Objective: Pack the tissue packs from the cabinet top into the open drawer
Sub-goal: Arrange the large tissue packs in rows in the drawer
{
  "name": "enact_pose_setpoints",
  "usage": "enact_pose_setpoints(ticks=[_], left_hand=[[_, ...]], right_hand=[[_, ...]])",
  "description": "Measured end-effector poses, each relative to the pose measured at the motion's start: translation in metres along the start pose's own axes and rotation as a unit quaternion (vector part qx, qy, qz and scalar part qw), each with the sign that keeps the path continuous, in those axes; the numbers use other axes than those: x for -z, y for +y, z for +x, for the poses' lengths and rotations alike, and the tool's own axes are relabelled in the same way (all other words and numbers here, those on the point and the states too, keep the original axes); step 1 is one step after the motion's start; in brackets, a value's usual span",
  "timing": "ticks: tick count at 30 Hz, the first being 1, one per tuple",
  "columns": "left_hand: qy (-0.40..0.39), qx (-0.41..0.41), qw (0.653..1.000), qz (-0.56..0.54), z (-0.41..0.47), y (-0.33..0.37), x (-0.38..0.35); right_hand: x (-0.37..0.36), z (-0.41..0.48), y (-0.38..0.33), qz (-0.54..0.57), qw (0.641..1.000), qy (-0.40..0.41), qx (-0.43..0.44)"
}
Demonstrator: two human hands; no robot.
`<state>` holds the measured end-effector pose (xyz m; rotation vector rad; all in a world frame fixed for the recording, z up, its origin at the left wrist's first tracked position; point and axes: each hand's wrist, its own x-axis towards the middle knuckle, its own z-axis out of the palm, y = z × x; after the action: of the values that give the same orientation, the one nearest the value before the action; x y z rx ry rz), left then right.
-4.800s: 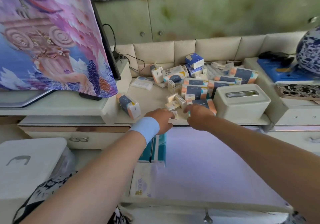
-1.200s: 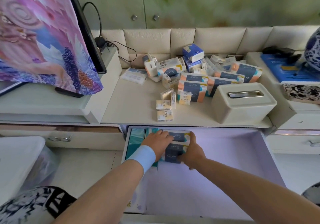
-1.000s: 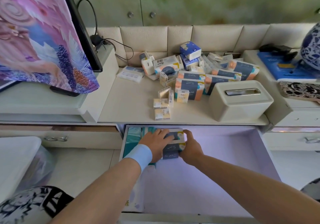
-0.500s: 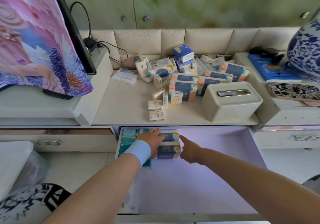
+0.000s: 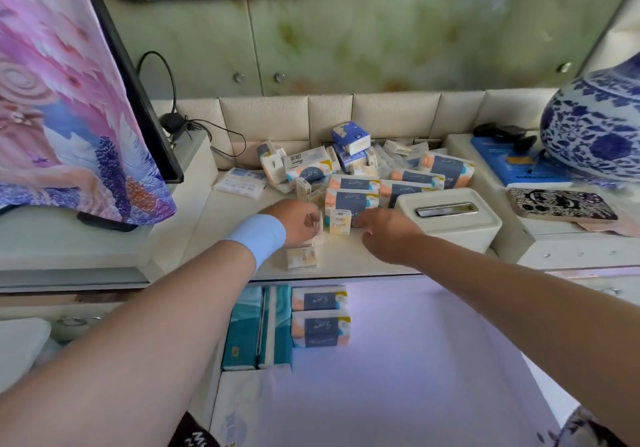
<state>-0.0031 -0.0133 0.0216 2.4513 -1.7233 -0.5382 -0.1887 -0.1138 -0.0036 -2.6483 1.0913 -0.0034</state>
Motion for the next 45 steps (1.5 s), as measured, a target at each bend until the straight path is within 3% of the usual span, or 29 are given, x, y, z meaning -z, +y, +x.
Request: enact_pose_setpoints(ticks=[5, 10, 16, 20, 25, 36, 39, 45], left_hand=[[0.030, 0.003, 0.999, 0.013, 0.030, 0.001, -0.001], [0.063, -0.048, 0.996, 0.030, 0.064, 0.024, -0.007], [0.053, -0.049, 0.995, 0.063, 0.108, 0.034, -0.020], [0.073, -0.046, 0.993, 0.086, 0.120, 0.025, -0.025], [0.093, -0.047, 0.992, 0.066, 0.125, 0.010, -0.021], [0.109, -0.023, 0.990, 0.086, 0.098, -0.023, 0.005], [0.132, -0.007, 0.990, 0.045, 0.081, -0.029, 0.018], [0.122, 0.008, 0.992, -0.012, 0.031, -0.025, 0.024]], right_hand=[[0.012, 0.037, 0.009, -0.137, 0.990, 0.041, -0.013], [0.012, 0.069, 0.021, -0.213, 0.974, 0.010, -0.074], [0.004, 0.097, 0.020, -0.189, 0.981, 0.036, -0.014], [0.003, 0.115, 0.029, -0.173, 0.981, 0.082, -0.028], [-0.006, 0.126, 0.045, -0.190, 0.980, 0.053, -0.038], [0.001, 0.126, 0.022, -0.214, 0.968, 0.130, -0.017], [0.011, 0.118, 0.007, -0.166, 0.971, 0.166, -0.033], [0.025, 0.070, -0.017, 0.048, 0.979, 0.179, -0.085]])
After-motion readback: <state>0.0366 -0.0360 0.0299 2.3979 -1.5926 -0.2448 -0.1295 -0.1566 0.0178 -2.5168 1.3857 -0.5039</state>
